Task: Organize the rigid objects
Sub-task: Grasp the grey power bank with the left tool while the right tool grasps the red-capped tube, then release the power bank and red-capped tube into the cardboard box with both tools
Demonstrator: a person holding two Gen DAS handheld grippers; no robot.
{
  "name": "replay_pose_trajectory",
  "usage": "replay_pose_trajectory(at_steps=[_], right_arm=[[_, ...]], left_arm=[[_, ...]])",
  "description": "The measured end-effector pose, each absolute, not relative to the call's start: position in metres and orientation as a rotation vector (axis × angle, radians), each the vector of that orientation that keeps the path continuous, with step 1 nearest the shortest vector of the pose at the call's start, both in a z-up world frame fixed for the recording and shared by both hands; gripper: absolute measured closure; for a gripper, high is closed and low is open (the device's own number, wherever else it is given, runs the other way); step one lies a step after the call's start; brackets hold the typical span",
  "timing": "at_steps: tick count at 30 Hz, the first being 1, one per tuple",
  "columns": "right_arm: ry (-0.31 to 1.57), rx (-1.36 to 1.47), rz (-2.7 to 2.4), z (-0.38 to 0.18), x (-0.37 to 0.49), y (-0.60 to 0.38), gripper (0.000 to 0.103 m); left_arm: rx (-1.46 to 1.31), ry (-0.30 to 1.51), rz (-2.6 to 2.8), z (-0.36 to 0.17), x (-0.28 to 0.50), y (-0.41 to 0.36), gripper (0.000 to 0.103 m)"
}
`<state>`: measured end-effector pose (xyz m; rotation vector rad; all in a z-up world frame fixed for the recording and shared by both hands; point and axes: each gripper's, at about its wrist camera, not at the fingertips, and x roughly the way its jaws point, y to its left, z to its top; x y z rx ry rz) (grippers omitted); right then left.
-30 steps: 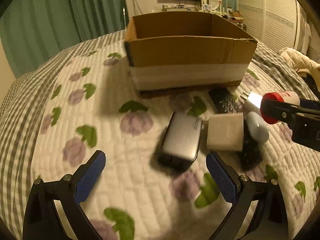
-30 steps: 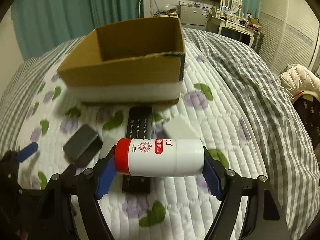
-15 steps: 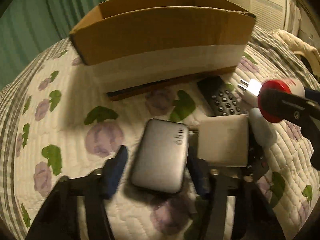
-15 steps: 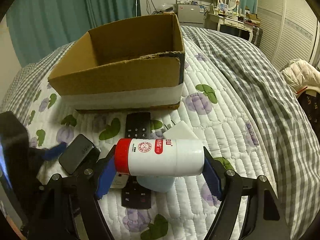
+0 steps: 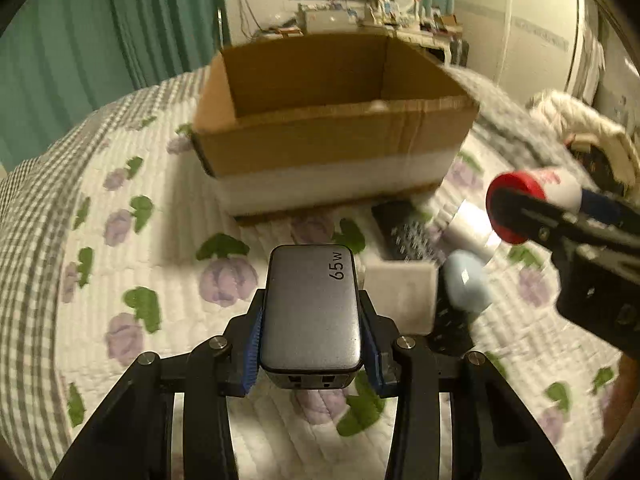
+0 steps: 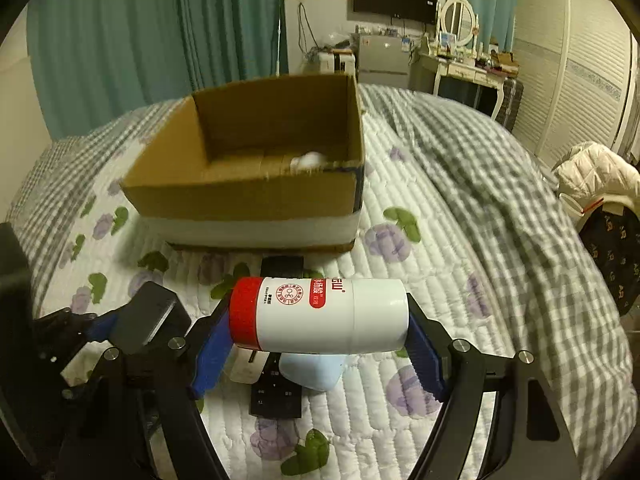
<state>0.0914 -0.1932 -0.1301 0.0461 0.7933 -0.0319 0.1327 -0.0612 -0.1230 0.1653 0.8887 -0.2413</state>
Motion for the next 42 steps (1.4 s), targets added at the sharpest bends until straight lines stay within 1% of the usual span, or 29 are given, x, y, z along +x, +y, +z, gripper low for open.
replay_pose_trajectory(at_steps=[5, 10, 15, 19, 23, 27, 30, 37, 40, 42], right_arm=[[0.747, 0.063, 0.006, -0.096, 0.09, -0.196, 0.027], [0.663, 0.048, 0.058, -0.049, 0.101, -0.194, 0.027], [0.592, 0.017, 0.088, -0.009, 0.127, -0.191, 0.027], [0.557, -0.025, 0.12, 0.008, 0.157, -0.186, 0.027], [0.559, -0.028, 0.134, 0.002, 0.185, -0.187, 0.027], [0.578, -0.048, 0.124, -0.02, 0.205, -0.189, 0.027], [0.61, -0.031, 0.133, -0.044, 0.217, -0.194, 0.027], [0.66, -0.005, 0.132, -0.079, 0.222, -0.208, 0.027], [0.663, 0.012, 0.127, -0.081, 0.222, -0.215, 0.027], [0.661, 0.013, 0.119, -0.079, 0.222, -0.216, 0.027]], left_arm=[[0.164, 0.824, -0.233, -0.069, 0.13, -0.057, 0.061], [0.136, 0.754, -0.201, -0.017, 0.149, -0.051, 0.061], [0.134, 0.712, -0.154, 0.007, 0.191, -0.054, 0.061], [0.123, 0.72, -0.142, 0.0, 0.223, -0.058, 0.061], [0.14, 0.761, -0.069, -0.027, 0.252, -0.061, 0.061], [0.105, 0.824, -0.082, -0.057, 0.274, -0.06, 0.061], [0.123, 0.832, -0.109, -0.074, 0.281, -0.069, 0.061], [0.141, 0.829, -0.159, -0.087, 0.286, -0.083, 0.06], [0.137, 0.808, -0.131, -0.083, 0.283, -0.083, 0.049], [0.124, 0.79, -0.126, -0.074, 0.281, -0.081, 0.044]])
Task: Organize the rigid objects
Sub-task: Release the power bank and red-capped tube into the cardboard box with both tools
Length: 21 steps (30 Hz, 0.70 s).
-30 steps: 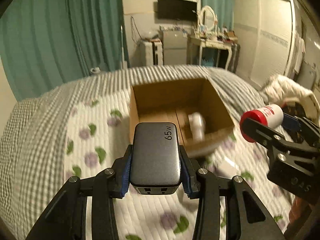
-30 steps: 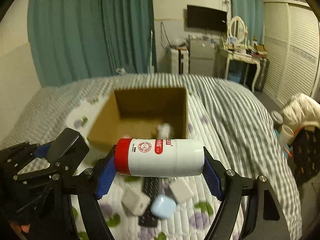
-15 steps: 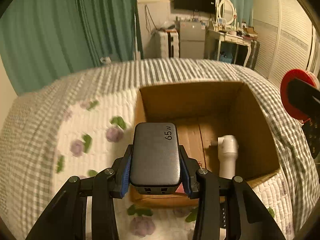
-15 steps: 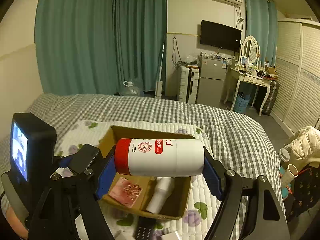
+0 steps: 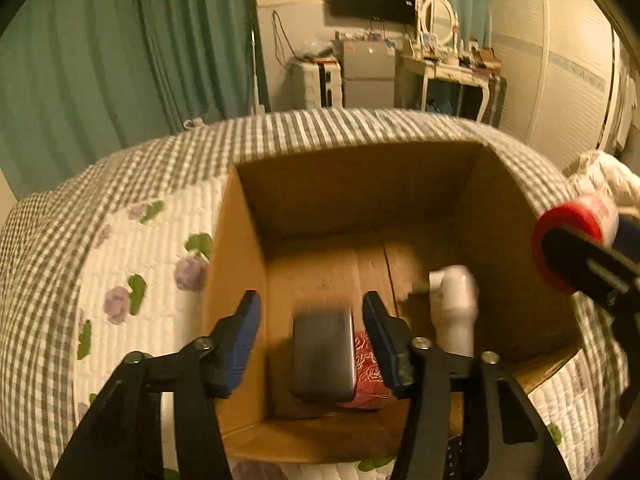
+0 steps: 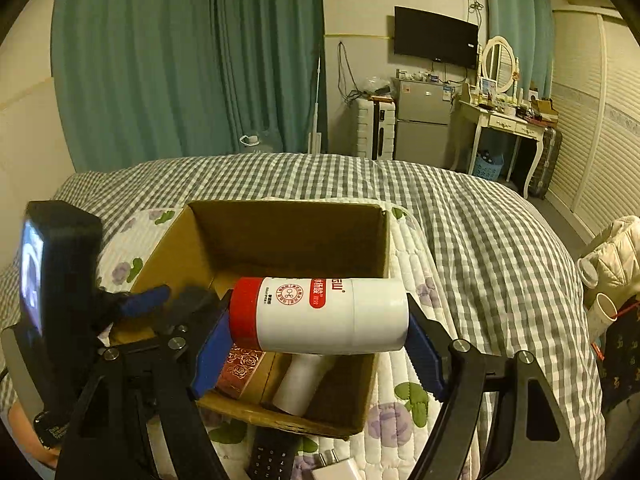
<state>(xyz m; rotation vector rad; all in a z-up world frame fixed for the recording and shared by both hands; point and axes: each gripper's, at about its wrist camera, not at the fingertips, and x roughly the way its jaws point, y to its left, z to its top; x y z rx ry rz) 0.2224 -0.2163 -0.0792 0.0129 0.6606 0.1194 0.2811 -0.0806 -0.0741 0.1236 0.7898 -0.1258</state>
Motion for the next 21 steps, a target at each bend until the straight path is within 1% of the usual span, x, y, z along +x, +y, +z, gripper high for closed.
replay_pose_trajectory(at_steps=[8, 15, 18, 19, 20, 21], right_arm=[[0.683, 0.017, 0.145, -0.082, 0.23, -0.212, 0.027], [0.782, -0.024, 0.194, -0.119, 0.266, -0.176, 0.027], [0.792, -0.034, 0.203, -0.129, 0.272, -0.166, 0.026], [0.79, -0.043, 0.197, -0.131, 0.272, -0.164, 0.026], [0.789, -0.04, 0.203, -0.13, 0.272, -0.163, 0.021], [0.78, -0.029, 0.209, -0.127, 0.27, -0.165, 0.018]], left_arm=[[0.082, 0.743, -0.059, -0.039, 0.275, -0.049, 0.044], [0.048, 0.738, -0.003, -0.035, 0.273, -0.013, 0.044], [0.05, 0.737, 0.007, -0.038, 0.271, -0.005, 0.044], [0.051, 0.738, 0.006, -0.039, 0.27, -0.002, 0.044], [0.053, 0.738, 0.007, -0.039, 0.269, -0.001, 0.044], [0.056, 0.738, 0.008, -0.039, 0.267, -0.001, 0.044]])
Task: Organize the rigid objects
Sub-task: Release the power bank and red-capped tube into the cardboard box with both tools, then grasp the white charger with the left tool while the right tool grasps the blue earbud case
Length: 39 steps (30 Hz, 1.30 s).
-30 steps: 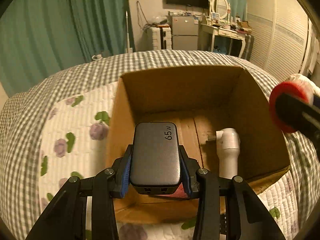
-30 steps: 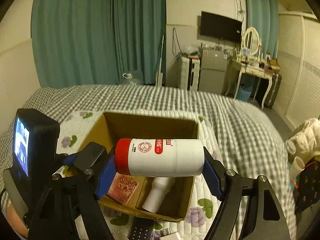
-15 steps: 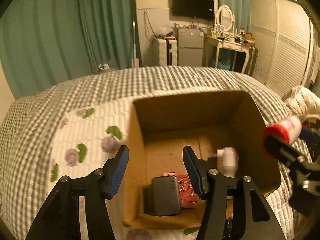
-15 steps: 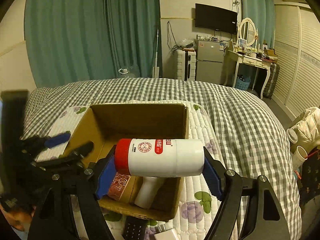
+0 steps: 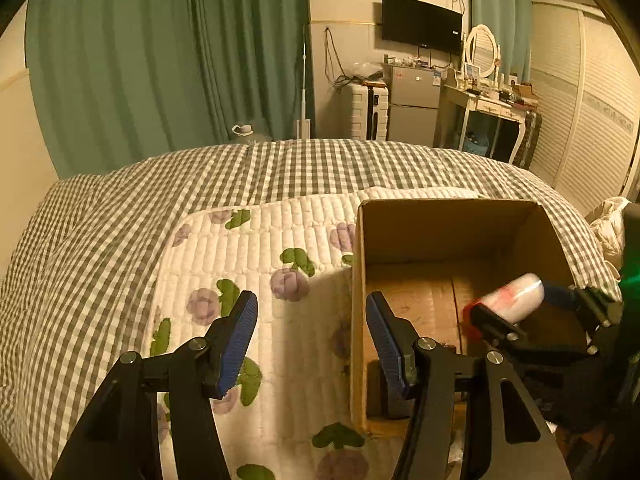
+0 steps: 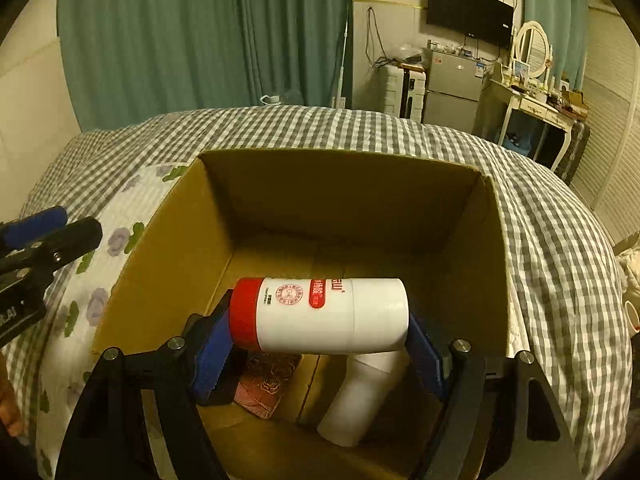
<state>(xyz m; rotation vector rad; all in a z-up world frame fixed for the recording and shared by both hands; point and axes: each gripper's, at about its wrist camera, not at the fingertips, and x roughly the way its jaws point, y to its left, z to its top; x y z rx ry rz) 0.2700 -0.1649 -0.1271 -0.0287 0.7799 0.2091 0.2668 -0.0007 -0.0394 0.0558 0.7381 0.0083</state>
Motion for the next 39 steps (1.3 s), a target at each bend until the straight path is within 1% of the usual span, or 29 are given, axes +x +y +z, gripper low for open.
replay_pose_trajectory(at_steps=[5, 6, 7, 8, 10, 11, 15, 16, 19, 24, 28, 31, 36, 38, 39], right_arm=[[0.722, -0.055, 0.195, -0.092, 0.25, -0.175, 0.017], [0.707, -0.067, 0.189, -0.082, 0.243, -0.179, 0.017], [0.695, -0.083, 0.185, -0.071, 0.234, -0.183, 0.015], [0.685, -0.1, 0.181, -0.062, 0.225, -0.186, 0.012], [0.67, -0.138, 0.173, -0.044, 0.209, -0.195, 0.01], [0.661, -0.159, 0.167, -0.036, 0.199, -0.2, 0.009], [0.659, -0.262, 0.151, -0.016, 0.162, -0.216, 0.005], [0.666, -0.274, 0.147, -0.015, 0.153, -0.222, 0.003], [0.707, -0.262, 0.151, -0.026, 0.129, -0.236, 0.002], [0.797, -0.236, 0.174, -0.08, 0.101, -0.253, 0.002], [0.887, -0.281, 0.231, -0.132, 0.098, -0.246, 0.002], [0.91, -0.315, 0.244, -0.156, 0.102, -0.241, 0.002], [0.909, -0.275, 0.254, -0.173, 0.112, -0.251, 0.002], [0.906, -0.273, 0.258, -0.174, 0.116, -0.253, 0.002], [0.906, -0.27, 0.258, -0.176, 0.118, -0.254, 0.002]], left_arm=[[0.054, 0.745, 0.009, -0.033, 0.25, -0.003, 0.043], [0.054, 0.744, 0.008, -0.03, 0.242, -0.006, 0.037], [0.054, 0.74, 0.007, -0.027, 0.236, -0.008, 0.027], [0.054, 0.733, 0.003, -0.024, 0.227, -0.01, 0.022], [0.056, 0.729, 0.004, -0.019, 0.212, -0.014, 0.001], [0.057, 0.73, 0.01, -0.017, 0.205, -0.016, 0.0], [0.056, 0.735, -0.002, -0.014, 0.177, -0.025, 0.0], [0.055, 0.737, 0.005, -0.016, 0.17, -0.028, 0.0], [0.035, 0.757, -0.007, -0.029, 0.152, -0.035, 0.0], [0.013, 0.819, -0.023, -0.068, 0.132, -0.049, 0.0], [0.018, 0.872, -0.042, -0.109, 0.121, -0.064, 0.0], [0.025, 0.888, -0.061, -0.131, 0.118, -0.077, 0.0], [0.027, 0.93, -0.114, -0.154, 0.125, -0.092, 0.0], [0.022, 0.947, -0.132, -0.162, 0.132, -0.098, 0.004], [0.02, 0.956, -0.14, -0.166, 0.135, -0.1, 0.009]])
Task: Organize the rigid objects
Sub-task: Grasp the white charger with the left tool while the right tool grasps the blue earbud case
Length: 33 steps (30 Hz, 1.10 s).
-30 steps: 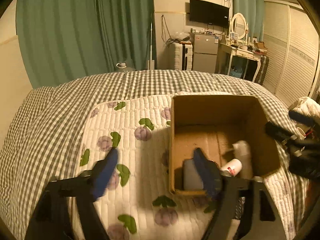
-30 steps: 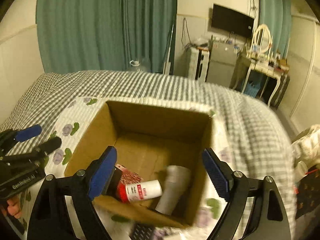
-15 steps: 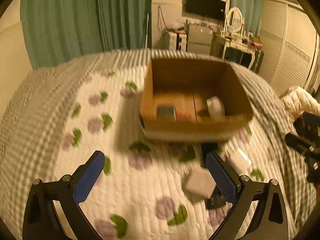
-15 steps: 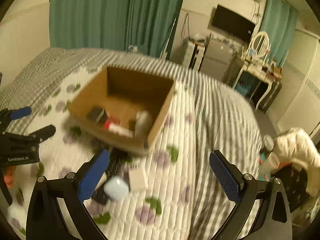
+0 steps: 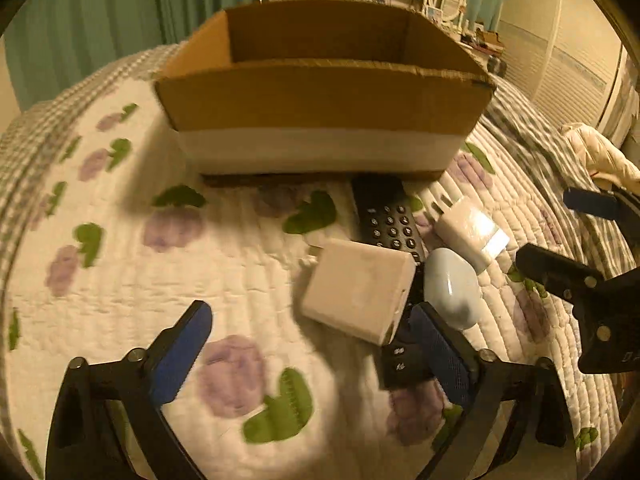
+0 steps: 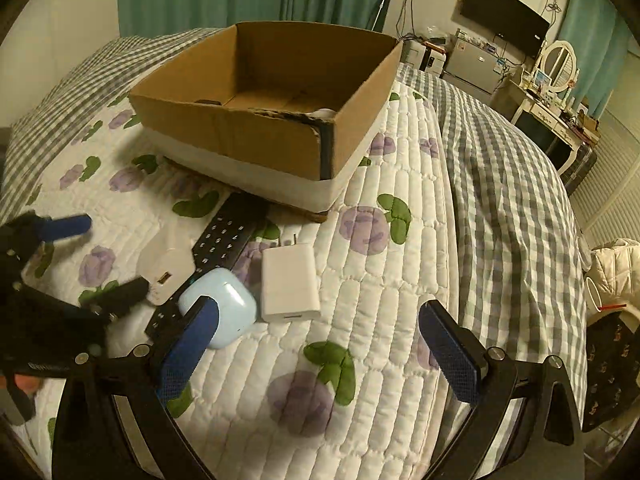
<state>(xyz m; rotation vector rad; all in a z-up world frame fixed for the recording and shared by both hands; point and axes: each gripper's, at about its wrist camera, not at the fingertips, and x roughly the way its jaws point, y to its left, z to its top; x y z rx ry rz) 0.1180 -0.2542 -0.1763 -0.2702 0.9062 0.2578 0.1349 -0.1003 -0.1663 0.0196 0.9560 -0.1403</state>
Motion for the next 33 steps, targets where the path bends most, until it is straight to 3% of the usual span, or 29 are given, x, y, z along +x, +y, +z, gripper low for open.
replay_pose_trajectory(at_steps=[5, 8, 25, 31, 33], right_arm=[[0.918, -0.279, 0.237, -0.186, 0.126, -0.259, 0.002], [0.91, -0.302, 0.228, -0.19, 0.127, -0.259, 0.002], [1.023, -0.129, 0.293, -0.196, 0.116, -0.231, 0.002], [1.084, -0.088, 0.308, -0.212, 0.128, -0.203, 0.016], [1.114, -0.028, 0.293, -0.217, 0.133, -0.2, 0.016]], left_arm=[[-0.013, 0.979, -0.194, -0.179, 0.147, -0.111, 0.023], [-0.054, 0.986, -0.254, -0.179, 0.151, -0.111, 0.038], [-0.002, 0.912, -0.091, -0.148, 0.13, -0.067, 0.045], [-0.01, 0.898, -0.051, -0.145, 0.13, -0.043, 0.045], [-0.006, 0.892, -0.048, -0.146, 0.128, -0.04, 0.045]])
